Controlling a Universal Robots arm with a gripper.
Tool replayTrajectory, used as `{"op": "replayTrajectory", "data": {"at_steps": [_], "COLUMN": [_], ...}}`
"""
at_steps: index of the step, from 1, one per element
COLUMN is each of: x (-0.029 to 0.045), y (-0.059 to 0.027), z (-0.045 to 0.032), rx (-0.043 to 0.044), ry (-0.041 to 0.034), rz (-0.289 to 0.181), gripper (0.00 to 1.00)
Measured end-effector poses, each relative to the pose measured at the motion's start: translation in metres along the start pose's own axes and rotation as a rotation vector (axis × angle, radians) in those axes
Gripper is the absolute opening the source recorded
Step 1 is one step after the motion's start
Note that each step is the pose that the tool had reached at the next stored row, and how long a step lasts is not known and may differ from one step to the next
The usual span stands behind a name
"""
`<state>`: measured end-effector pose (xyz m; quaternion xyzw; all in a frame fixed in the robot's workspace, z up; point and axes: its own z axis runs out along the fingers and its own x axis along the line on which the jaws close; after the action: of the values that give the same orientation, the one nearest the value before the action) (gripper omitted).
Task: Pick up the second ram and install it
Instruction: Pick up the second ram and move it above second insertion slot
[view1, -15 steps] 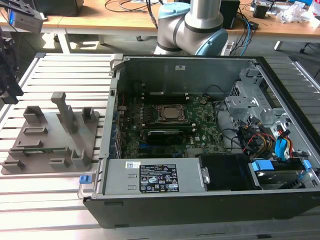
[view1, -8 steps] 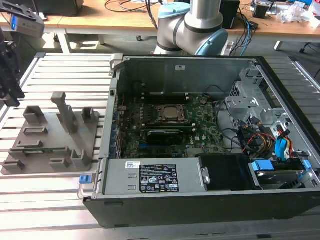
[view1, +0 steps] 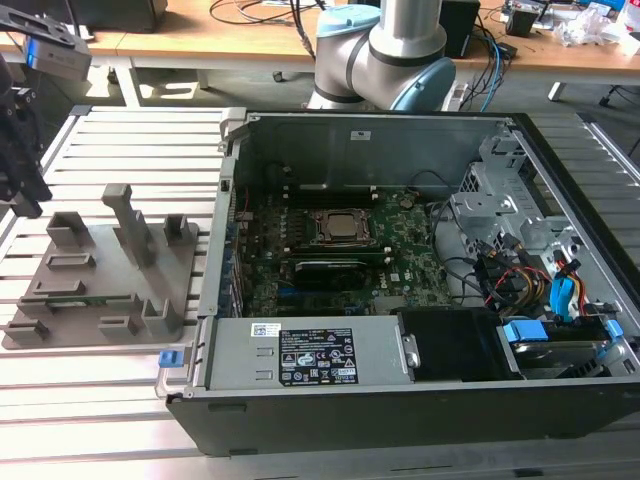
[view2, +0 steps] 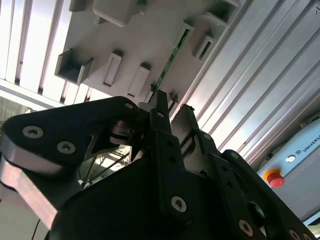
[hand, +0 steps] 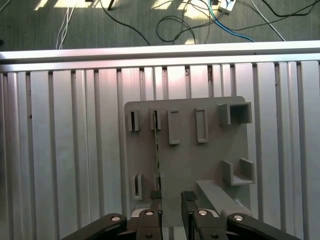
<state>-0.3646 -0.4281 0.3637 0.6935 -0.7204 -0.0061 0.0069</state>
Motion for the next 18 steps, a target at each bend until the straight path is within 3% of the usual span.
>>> {"op": "replayTrajectory", "data": {"at_steps": [18], "x": [0.0], "y": [-0.0002], "z": [0.0102], "rx": [0.0], "ry": [0.0], "rz": [0.0], "gripper": [0.3]}}
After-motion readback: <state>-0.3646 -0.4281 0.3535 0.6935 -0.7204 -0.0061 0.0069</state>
